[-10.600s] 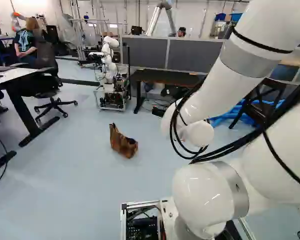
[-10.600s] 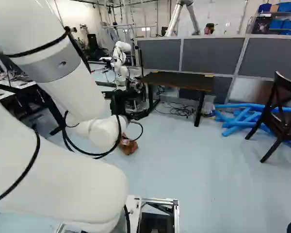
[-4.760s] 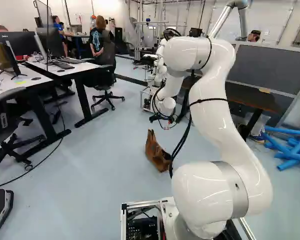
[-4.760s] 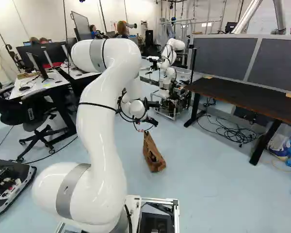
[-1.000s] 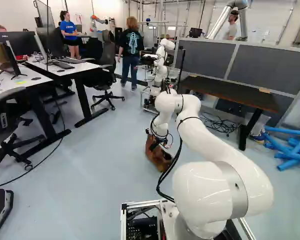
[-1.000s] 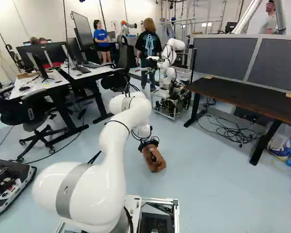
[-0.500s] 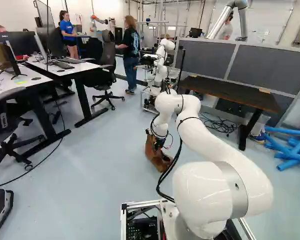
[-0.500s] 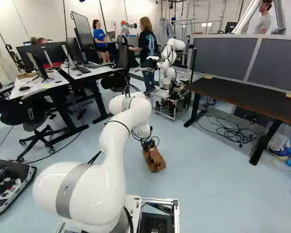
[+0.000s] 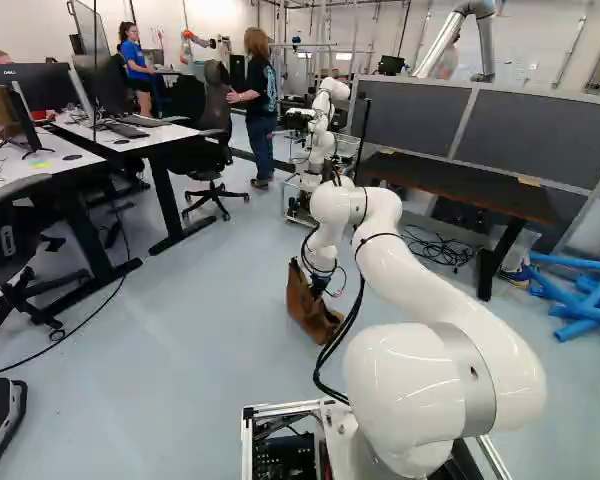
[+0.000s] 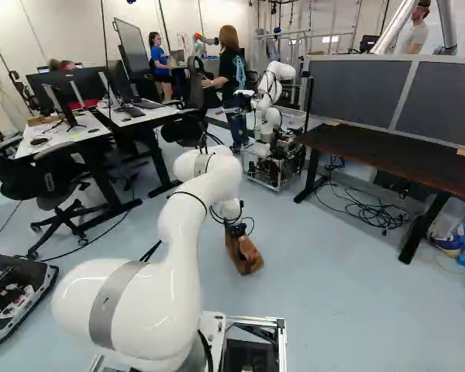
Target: Pick up the bag on the ground and place it on the table
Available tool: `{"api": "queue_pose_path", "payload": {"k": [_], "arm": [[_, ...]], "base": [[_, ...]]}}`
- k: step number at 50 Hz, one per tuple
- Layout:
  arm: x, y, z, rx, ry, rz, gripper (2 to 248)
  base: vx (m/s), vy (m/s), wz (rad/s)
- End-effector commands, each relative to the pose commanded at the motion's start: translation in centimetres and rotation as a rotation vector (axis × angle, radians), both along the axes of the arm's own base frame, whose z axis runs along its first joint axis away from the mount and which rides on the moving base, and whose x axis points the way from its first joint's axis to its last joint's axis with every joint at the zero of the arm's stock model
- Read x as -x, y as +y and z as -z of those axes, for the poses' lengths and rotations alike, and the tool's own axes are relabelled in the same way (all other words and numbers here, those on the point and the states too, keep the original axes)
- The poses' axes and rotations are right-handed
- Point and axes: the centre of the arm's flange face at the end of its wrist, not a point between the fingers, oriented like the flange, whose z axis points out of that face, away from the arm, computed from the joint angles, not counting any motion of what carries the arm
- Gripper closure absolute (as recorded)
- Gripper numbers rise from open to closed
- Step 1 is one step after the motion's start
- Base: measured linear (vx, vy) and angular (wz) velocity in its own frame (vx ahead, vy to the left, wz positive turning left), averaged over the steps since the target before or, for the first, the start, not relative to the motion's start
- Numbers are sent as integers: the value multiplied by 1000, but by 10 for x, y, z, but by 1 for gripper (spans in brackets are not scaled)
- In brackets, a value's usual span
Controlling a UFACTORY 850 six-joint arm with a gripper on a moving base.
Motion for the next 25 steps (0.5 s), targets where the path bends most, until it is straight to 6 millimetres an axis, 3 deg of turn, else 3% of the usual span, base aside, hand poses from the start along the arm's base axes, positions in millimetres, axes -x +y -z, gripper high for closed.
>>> {"api": "queue_pose_path", "payload": {"k": [25], "arm": [[29,-1,-38,-3,48,4,223]], "base": [[0,0,0]]}}
